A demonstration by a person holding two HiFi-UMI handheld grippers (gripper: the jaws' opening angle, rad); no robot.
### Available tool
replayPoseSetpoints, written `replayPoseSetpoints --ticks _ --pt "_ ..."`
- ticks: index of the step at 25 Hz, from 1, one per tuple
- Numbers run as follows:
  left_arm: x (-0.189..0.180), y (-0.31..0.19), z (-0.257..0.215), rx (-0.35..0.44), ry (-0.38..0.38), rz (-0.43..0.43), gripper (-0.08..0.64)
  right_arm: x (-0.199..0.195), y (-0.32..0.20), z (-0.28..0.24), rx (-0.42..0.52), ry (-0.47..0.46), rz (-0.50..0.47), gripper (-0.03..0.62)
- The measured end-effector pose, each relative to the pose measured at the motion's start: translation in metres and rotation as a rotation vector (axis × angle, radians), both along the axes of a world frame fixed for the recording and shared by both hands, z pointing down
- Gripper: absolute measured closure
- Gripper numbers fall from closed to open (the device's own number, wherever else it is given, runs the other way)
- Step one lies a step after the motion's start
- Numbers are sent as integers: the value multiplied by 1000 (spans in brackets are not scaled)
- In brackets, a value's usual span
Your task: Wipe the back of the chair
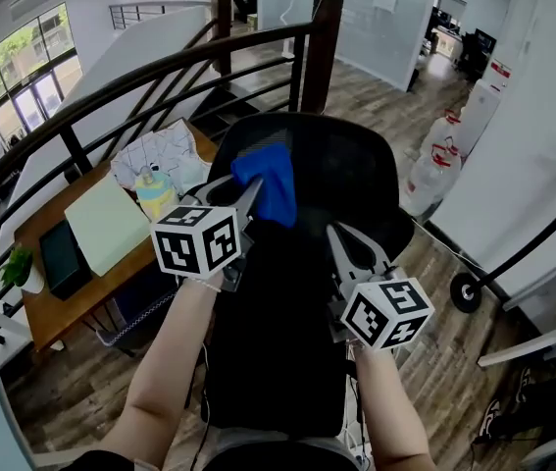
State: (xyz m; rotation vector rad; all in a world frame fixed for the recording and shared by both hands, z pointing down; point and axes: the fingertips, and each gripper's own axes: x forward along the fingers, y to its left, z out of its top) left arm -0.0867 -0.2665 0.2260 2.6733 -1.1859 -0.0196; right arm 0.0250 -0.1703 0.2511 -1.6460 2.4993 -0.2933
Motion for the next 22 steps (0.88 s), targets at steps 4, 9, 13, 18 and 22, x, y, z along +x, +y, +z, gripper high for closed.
replayPoseSetpoints --ticks 4,9,13,18,22 --pt "-22 1 -1 3 -4 -50 465 -14 1 -3 5 5 -34 561" --pt "-49 1 4 -13 -11 -114 465 -33 0 -2 0 12 -85 561" --pt "-71 5 6 -21 -14 -163 465 -49 1 -3 -1 18 -127 561" --pt "-97 12 6 -20 -19 -212 465 -68 3 -2 -3 23 -170 561" --pt "-111 23 5 -15 -14 -241 465 -73 7 1 -7 23 -188 561"
